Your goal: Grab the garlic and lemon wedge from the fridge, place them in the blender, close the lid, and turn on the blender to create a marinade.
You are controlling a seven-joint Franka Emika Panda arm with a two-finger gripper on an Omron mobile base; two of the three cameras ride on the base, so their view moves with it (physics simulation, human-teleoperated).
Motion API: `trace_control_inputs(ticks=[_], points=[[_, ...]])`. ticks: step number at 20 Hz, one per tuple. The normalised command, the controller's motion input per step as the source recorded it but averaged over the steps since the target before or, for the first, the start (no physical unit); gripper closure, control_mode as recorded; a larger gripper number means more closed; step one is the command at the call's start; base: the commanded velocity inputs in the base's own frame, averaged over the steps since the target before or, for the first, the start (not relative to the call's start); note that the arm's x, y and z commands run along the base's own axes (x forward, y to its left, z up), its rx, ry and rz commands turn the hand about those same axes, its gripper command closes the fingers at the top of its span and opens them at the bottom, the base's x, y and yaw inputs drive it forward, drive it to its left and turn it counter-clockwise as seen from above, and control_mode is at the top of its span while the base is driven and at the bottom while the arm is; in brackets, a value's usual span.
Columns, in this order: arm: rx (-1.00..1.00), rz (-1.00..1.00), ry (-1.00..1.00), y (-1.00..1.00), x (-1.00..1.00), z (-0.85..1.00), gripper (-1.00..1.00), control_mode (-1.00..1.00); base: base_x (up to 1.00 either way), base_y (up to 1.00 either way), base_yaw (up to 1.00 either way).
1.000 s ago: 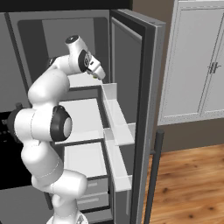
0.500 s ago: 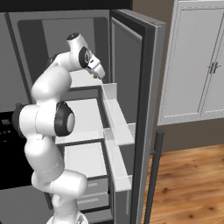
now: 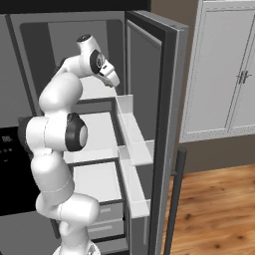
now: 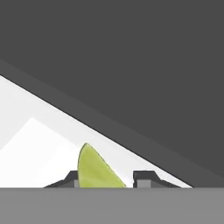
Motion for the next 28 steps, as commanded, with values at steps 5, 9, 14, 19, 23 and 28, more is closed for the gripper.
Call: trace_control_inputs(ticks=[5,9,14,19,23,28], points=[[0.0,0.0,0.0,0.13,-0.27,0.0,1.0,-1.0,0.0,0.0,0.0],[0.0,0.0,0.0,0.29,-0.6,0.0,1.0,-1.0,0.0,0.0,0.0],[0.0,0.01,-0.04,0.23,-0.89,0.0,1.0,-1.0,0.0,0.0,0.0],[0.03,0.03,-0.1,0.0,-1.0,0.0,1.0,-1.0,0.0,0.0,0.0],[0.2,0.01,-0.08,-0.15,-1.0,0.0,1.0,-1.0,0.0,0.0,0.0],[0.2,0.0,-0.02,-0.06,-1.0,0.0,1.0,-1.0,0.0,0.0,0.0]])
